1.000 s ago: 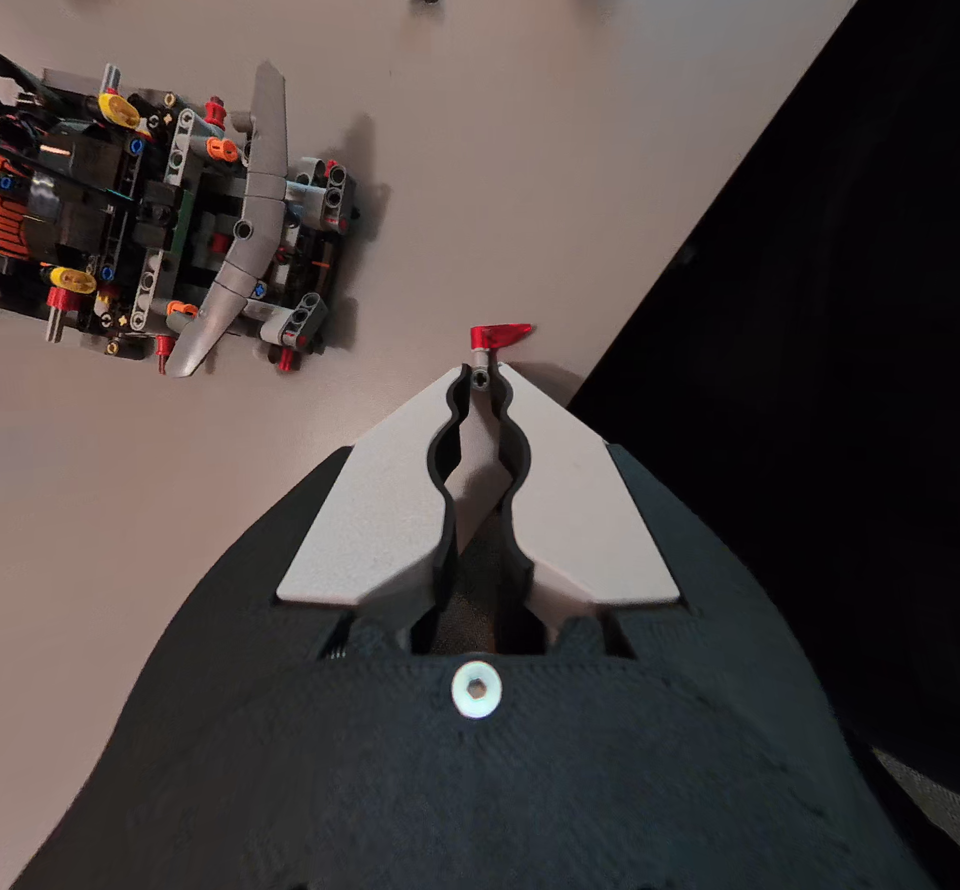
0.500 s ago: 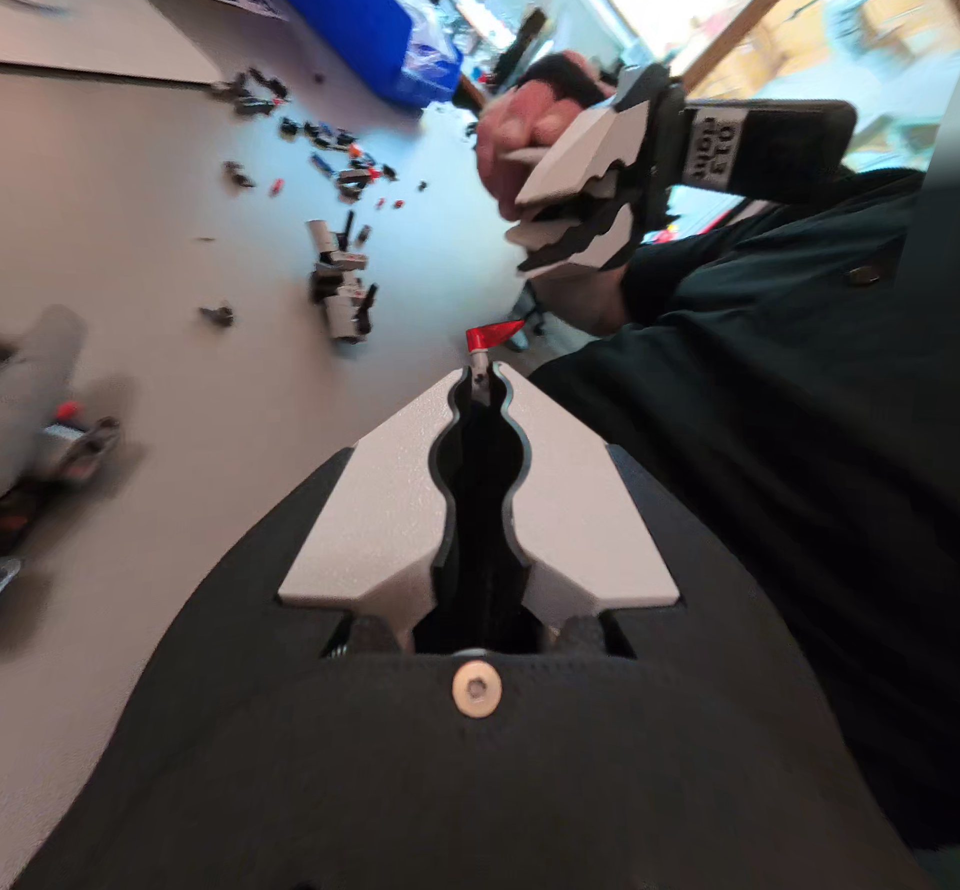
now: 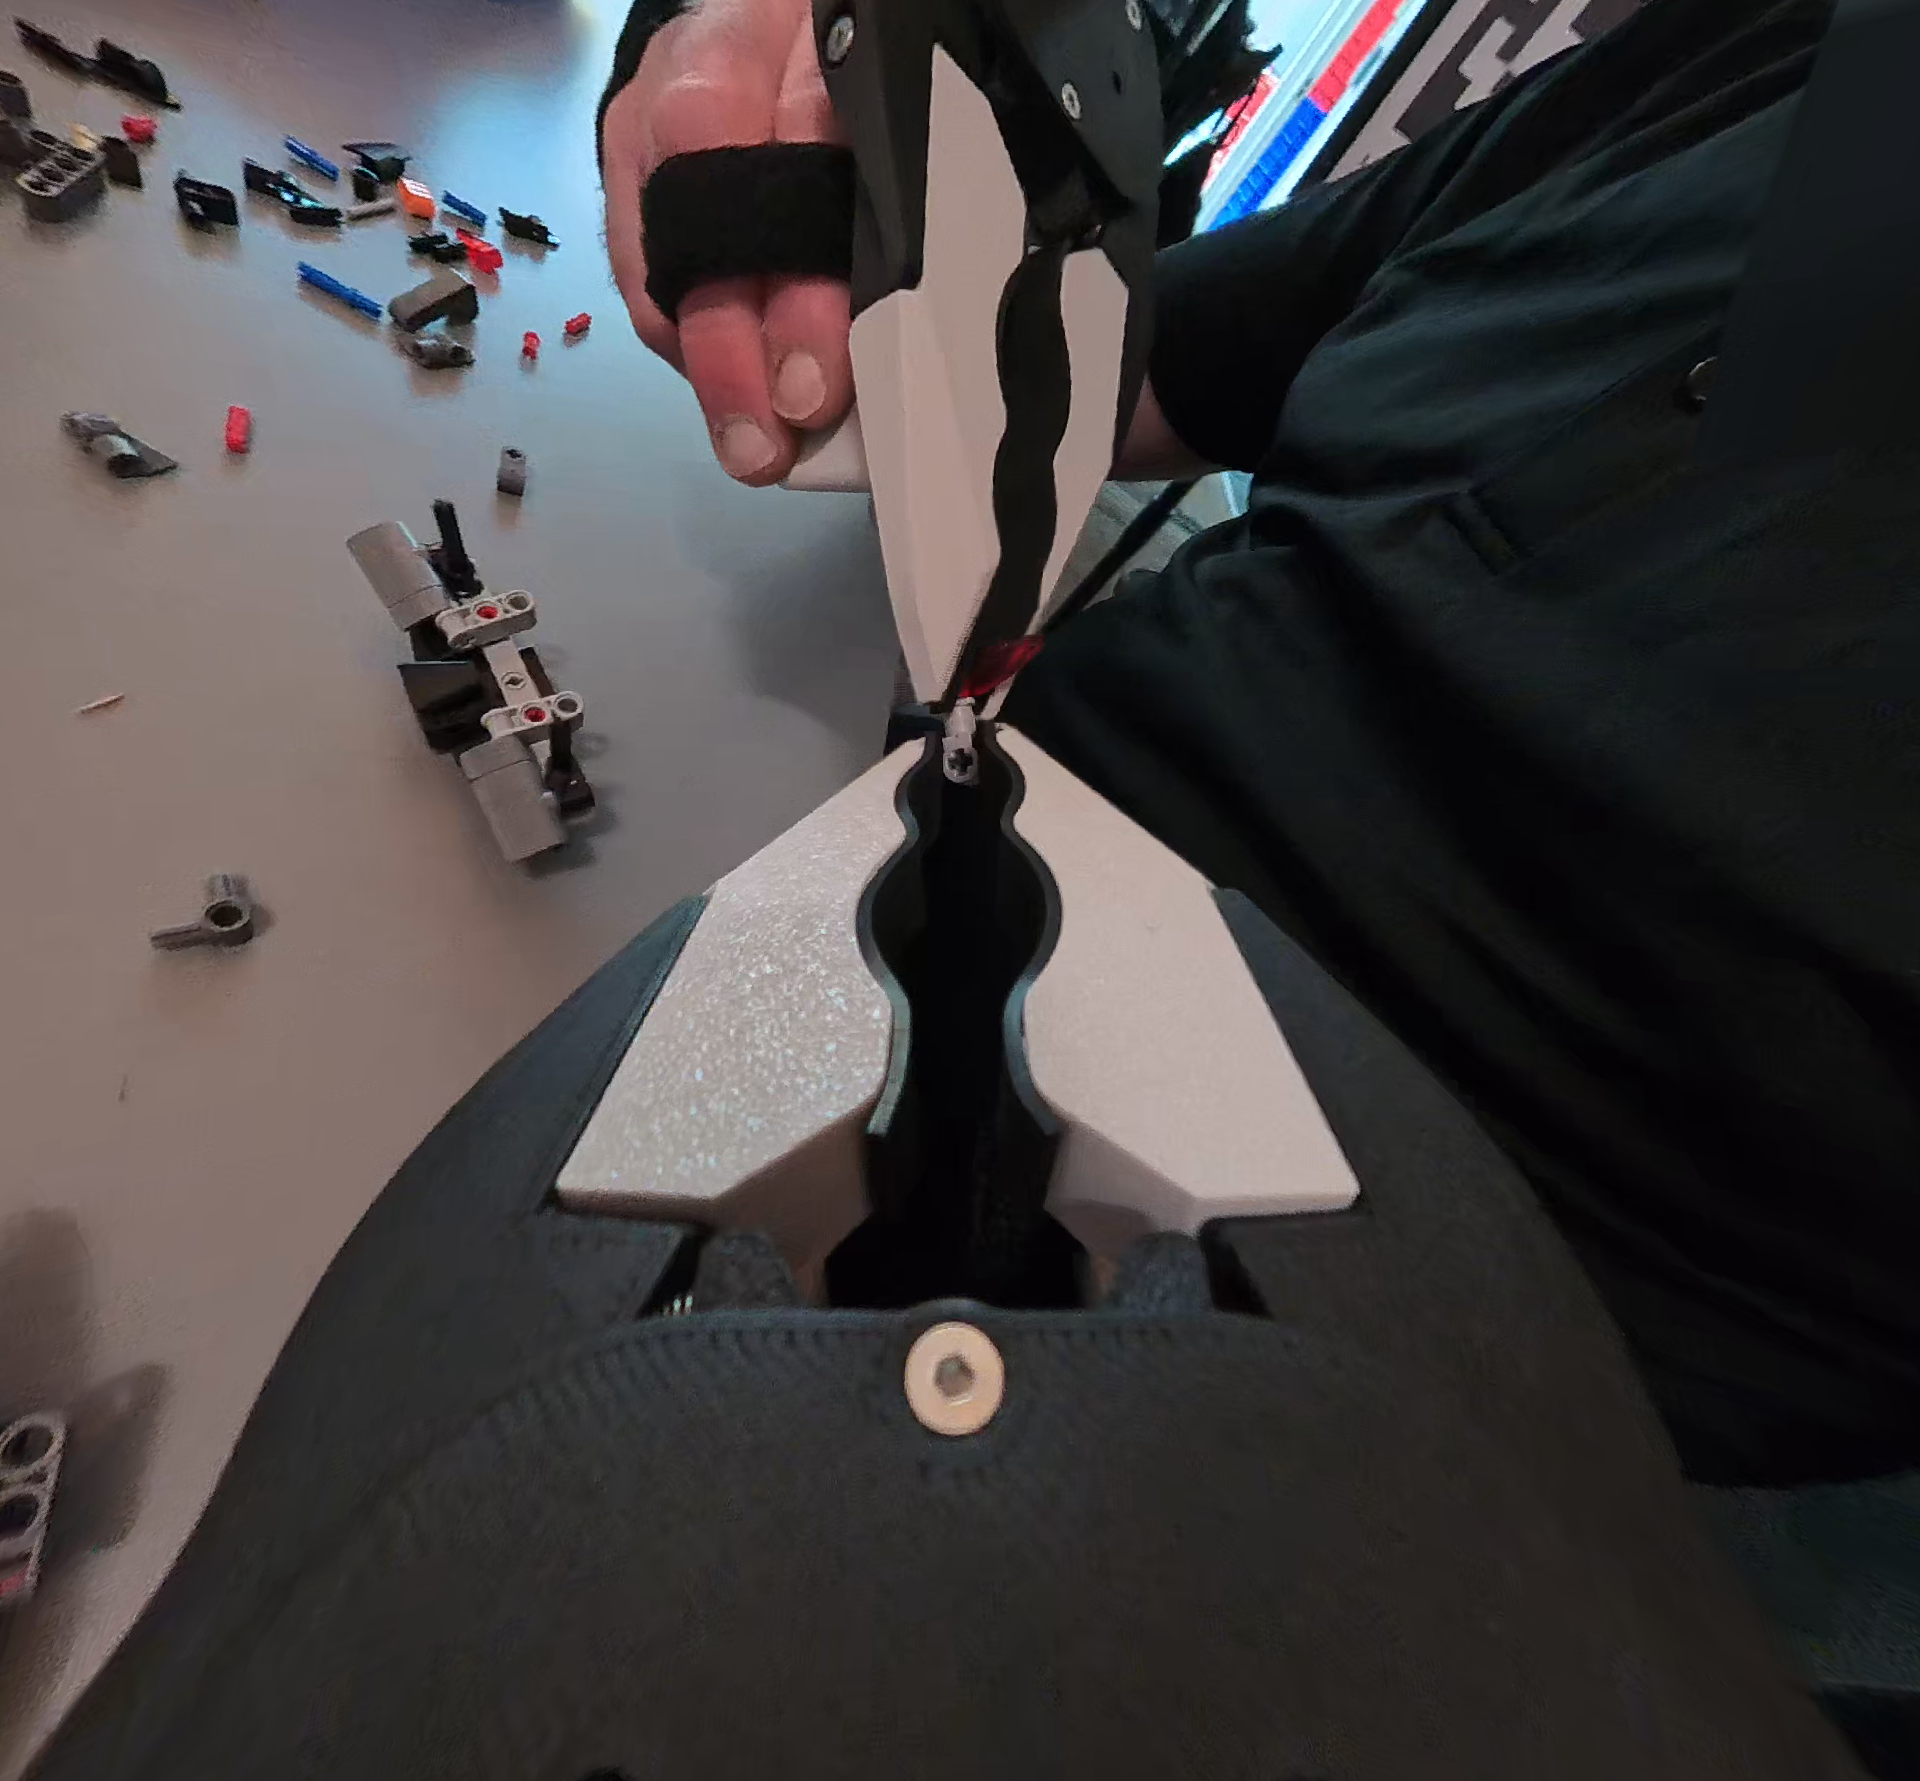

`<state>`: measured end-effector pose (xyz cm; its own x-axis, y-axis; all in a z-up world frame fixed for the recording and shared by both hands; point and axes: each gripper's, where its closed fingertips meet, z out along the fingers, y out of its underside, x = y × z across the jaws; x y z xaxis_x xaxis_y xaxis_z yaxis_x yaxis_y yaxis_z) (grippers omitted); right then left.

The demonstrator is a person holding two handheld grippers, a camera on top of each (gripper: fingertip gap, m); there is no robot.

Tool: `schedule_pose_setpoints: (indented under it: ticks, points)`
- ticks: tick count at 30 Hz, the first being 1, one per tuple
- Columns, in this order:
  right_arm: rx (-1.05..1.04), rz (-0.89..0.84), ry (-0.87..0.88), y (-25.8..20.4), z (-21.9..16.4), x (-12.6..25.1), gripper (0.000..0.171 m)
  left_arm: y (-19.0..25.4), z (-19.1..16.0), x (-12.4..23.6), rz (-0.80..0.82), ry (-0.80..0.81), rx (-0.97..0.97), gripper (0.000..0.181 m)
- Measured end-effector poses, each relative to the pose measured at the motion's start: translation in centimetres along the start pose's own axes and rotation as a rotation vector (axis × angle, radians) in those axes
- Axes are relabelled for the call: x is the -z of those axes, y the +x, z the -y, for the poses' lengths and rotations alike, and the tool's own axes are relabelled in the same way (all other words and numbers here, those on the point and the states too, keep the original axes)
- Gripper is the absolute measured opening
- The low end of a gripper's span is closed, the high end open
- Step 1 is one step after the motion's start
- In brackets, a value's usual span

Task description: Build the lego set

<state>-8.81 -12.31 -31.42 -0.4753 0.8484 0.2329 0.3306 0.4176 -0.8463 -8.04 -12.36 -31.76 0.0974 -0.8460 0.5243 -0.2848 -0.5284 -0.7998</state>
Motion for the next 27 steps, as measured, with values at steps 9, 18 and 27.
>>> schedule_pose_setpoints:
  ticks: [9, 18, 27]
  points:
    - [-0.586, 0.079, 0.271, 3.0, -0.5, 3.5, 0.004, -2.3, 4.0, 1.2, 0.254, 0.168, -0.157, 0.019]
    - [-0.794, 0.188, 0.376, 3.3, -0.5, 4.7, 0.004, -2.8, 5.0, -0.7, 0.574, 0.038, -0.583, 0.019]
    - [-0.887, 0.265, 0.431, 3.1, 0.3, 5.1, 0.005, -2.5, 6.0, -1.1, 0.847, -0.061, -1.070, 0.007]
